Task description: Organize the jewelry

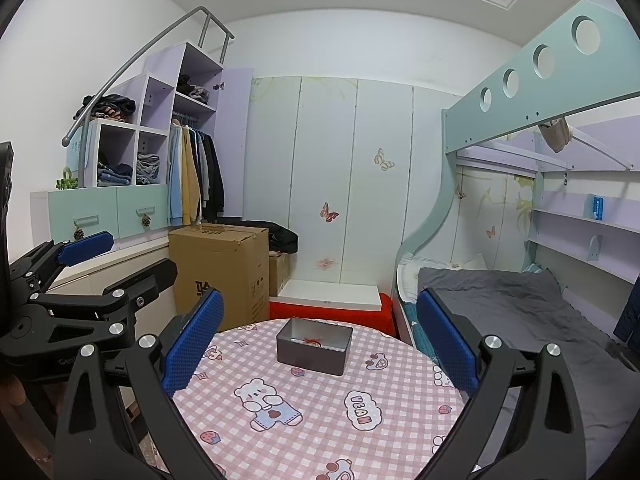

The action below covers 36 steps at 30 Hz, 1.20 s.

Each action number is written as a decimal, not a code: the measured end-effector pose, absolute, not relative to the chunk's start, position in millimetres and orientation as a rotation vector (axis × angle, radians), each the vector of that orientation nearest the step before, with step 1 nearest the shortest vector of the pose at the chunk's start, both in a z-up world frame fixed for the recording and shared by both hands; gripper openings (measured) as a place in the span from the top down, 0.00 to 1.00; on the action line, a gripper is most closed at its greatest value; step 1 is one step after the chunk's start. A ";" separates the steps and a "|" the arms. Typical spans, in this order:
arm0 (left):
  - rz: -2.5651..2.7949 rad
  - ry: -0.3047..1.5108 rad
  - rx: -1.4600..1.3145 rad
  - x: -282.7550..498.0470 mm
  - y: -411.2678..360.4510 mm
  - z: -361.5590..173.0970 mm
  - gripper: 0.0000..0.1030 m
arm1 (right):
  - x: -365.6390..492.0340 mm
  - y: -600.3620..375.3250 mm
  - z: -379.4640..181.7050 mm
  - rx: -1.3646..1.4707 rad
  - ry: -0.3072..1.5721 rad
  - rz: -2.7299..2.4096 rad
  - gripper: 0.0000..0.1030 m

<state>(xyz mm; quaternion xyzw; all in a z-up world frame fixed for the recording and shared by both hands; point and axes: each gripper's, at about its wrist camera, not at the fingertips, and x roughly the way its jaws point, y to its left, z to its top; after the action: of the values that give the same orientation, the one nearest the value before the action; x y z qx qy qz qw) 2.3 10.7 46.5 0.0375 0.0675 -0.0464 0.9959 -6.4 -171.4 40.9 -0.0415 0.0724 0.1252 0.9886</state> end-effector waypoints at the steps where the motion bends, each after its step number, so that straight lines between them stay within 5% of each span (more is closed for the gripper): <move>1: -0.093 0.136 0.075 3.1 11.5 46.9 0.07 | -6.6 -171.1 40.9 -0.083 0.146 0.251 0.09; 36: -0.094 0.138 0.077 4.8 11.9 47.0 0.07 | -6.6 -172.7 39.8 -0.076 0.155 0.249 0.09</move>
<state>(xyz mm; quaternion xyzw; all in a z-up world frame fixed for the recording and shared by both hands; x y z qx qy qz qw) 4.8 11.9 47.0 0.0386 0.0689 -0.0471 0.9958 -6.6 -172.7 39.8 -0.0381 0.0773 0.1241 0.9885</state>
